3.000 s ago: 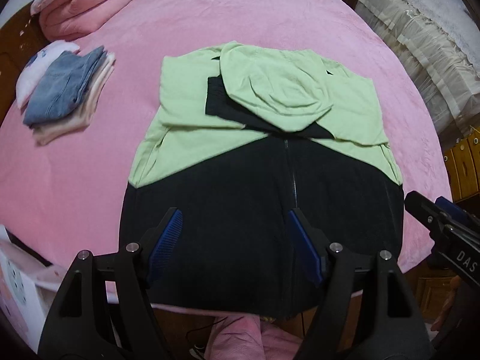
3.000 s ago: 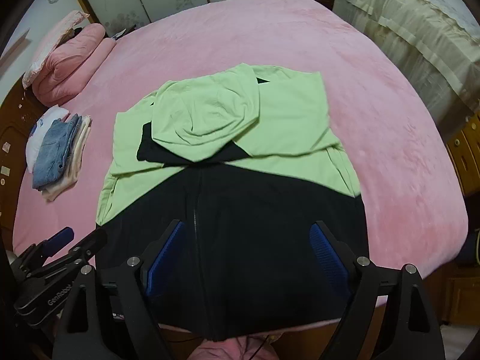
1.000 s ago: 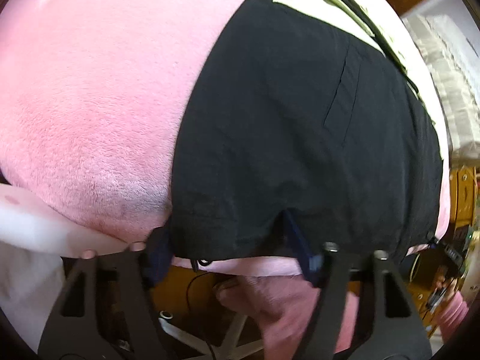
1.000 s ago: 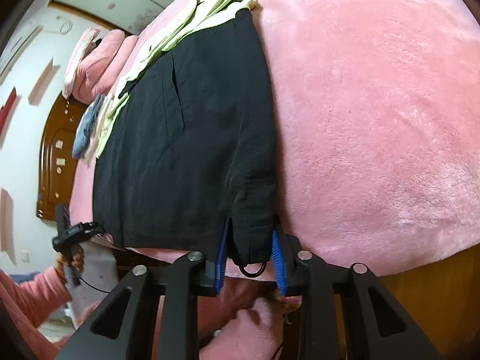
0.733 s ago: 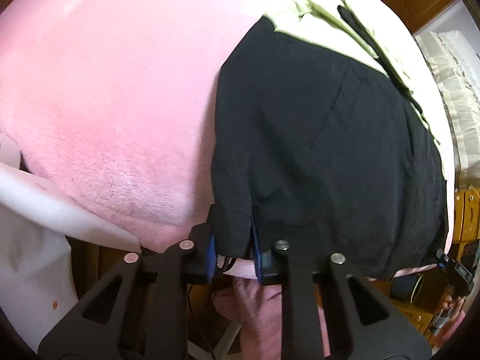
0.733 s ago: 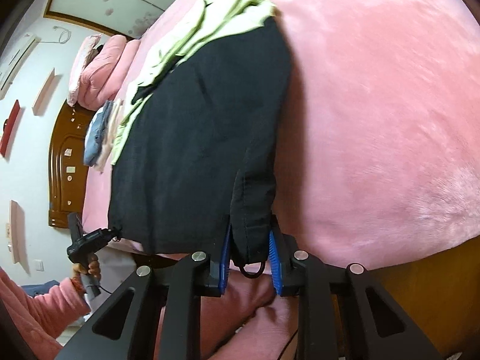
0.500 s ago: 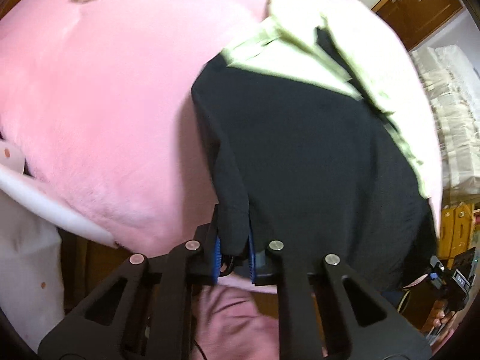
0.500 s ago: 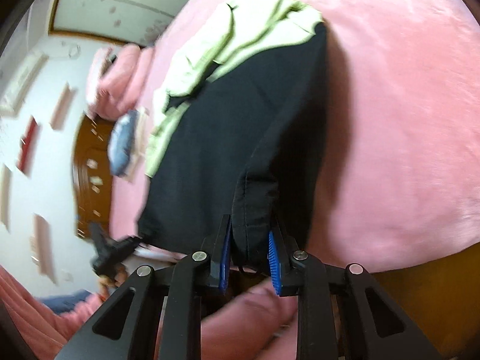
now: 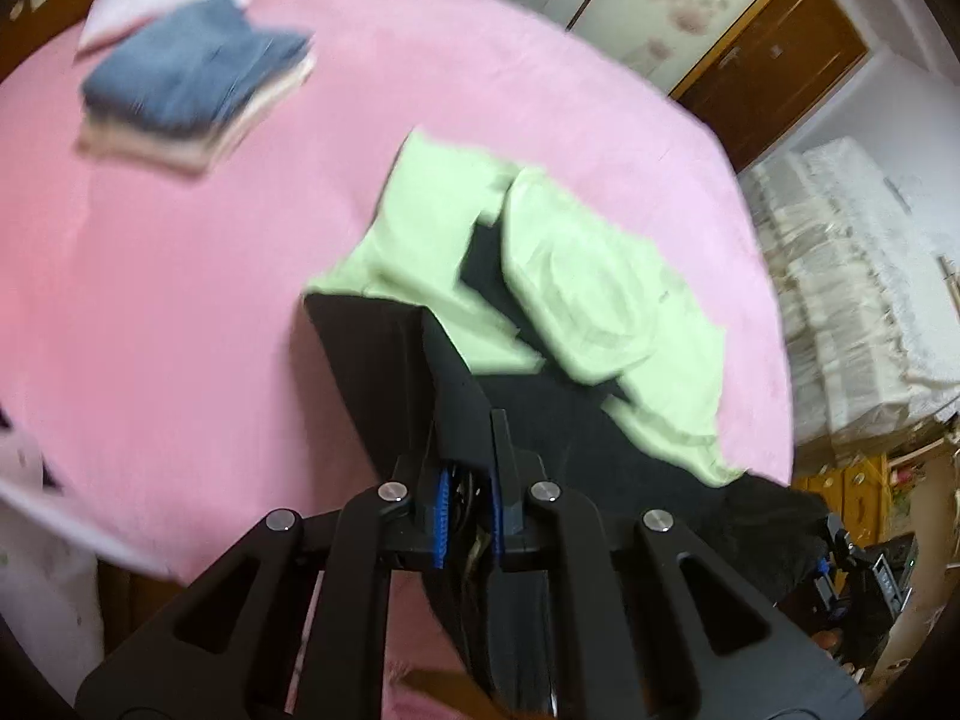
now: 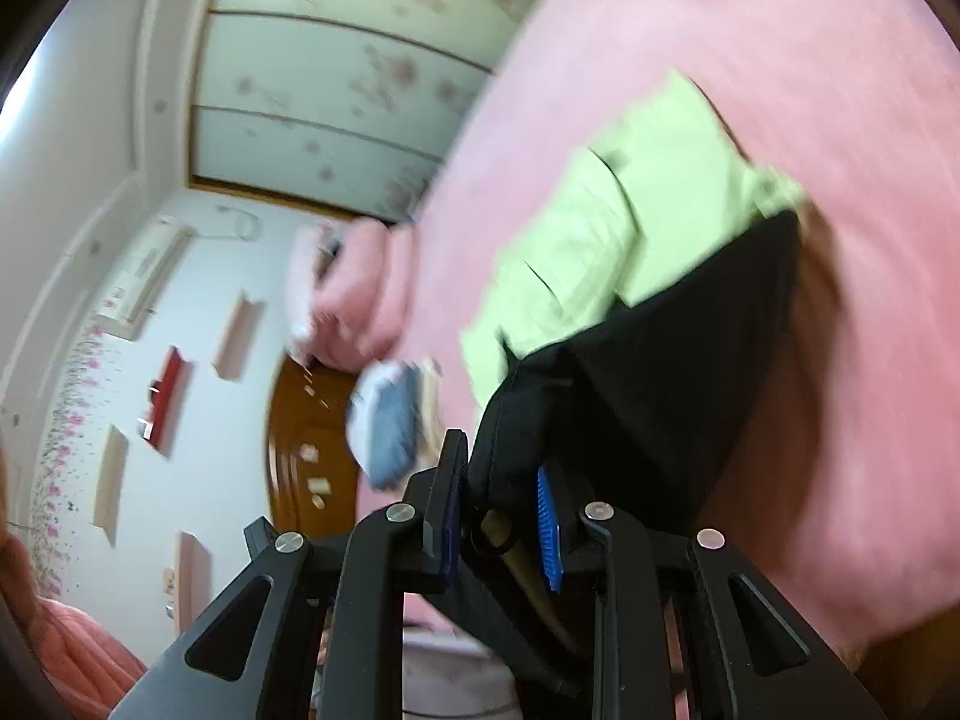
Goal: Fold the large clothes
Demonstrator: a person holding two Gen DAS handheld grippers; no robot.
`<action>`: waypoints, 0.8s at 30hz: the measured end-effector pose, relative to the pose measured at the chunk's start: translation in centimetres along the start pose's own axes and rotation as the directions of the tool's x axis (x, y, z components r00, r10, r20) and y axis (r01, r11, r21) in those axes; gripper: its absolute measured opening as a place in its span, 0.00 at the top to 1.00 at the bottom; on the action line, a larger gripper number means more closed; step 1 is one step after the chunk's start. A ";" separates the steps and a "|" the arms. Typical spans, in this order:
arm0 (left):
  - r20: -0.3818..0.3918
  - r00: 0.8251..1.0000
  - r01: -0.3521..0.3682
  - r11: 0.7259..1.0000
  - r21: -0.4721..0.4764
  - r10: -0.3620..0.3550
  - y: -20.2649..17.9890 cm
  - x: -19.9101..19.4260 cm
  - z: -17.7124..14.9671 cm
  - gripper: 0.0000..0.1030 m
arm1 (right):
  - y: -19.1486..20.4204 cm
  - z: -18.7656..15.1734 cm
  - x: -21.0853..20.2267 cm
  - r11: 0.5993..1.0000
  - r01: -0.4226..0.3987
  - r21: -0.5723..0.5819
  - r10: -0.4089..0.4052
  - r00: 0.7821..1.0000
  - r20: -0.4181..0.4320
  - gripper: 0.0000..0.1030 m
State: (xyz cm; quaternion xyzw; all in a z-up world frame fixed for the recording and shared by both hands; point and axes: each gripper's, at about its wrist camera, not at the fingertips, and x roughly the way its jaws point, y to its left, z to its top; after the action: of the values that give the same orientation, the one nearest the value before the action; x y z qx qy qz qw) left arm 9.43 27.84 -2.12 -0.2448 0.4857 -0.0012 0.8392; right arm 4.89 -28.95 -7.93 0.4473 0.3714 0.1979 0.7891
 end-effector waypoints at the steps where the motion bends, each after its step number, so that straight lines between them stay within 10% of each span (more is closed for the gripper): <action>1: 0.013 1.000 0.017 1.000 -0.004 -0.016 -0.7 -0.2 1.0 0.94 | 0.8 1.1 -0.2 1.000 -0.018 -0.020 0.019 0.999 0.038 0.81; 11: 0.139 0.986 0.094 0.995 -0.044 -0.087 -5.1 -0.1 15.7 0.95 | 5.0 11.9 0.1 0.993 -0.034 -0.114 0.066 0.956 0.286 0.85; 24: 0.052 0.997 -0.055 0.993 -0.106 0.060 -3.5 12.7 29.0 0.95 | 0.2 26.9 7.1 0.973 0.212 0.087 -0.229 0.885 0.406 0.86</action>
State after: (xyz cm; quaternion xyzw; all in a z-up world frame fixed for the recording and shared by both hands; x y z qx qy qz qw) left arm 40.63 33.59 0.78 -0.2743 0.4685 0.0552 0.8380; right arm 29.99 -39.31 -1.93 0.4496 0.2484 0.0002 0.8580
